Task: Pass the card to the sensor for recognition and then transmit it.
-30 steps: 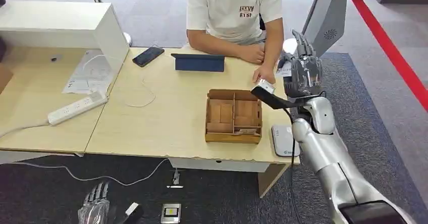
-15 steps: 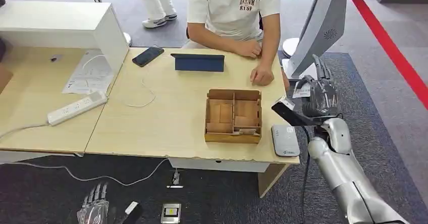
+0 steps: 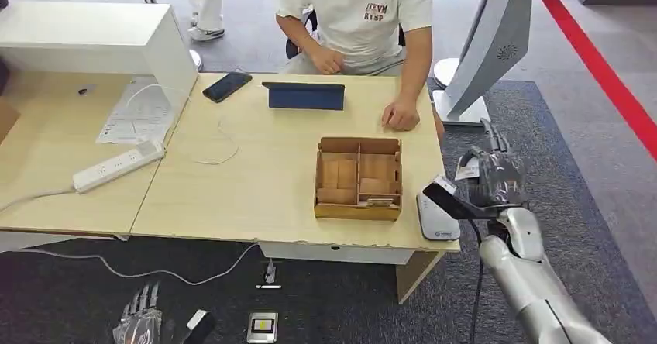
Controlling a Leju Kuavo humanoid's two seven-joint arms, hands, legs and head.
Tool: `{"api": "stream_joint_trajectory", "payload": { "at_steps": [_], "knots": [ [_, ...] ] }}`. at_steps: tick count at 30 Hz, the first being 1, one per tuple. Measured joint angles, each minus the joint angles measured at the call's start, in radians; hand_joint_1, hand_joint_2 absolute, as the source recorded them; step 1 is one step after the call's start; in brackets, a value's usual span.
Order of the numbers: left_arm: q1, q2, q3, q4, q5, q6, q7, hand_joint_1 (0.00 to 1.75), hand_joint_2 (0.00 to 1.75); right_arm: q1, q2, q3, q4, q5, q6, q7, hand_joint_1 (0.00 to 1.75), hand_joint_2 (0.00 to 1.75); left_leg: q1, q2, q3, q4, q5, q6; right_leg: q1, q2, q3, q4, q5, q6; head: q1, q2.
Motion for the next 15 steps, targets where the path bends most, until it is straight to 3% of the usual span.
{"api": "stream_joint_trajectory", "payload": {
  "at_steps": [15],
  "knots": [
    [-0.018, -0.033, 0.089, -0.002, 0.0, 0.0, -0.061, 0.0, 1.75, 0.054, -0.018, 0.014, 0.056, -0.01, 0.023, 0.025, 1.75, 1.75, 0.0, 0.0, 0.0, 0.0, 0.0, 0.0, 0.0, 0.0, 0.0, 0.0, 0.0, 0.0, 0.0, 0.0]
  ]
}}
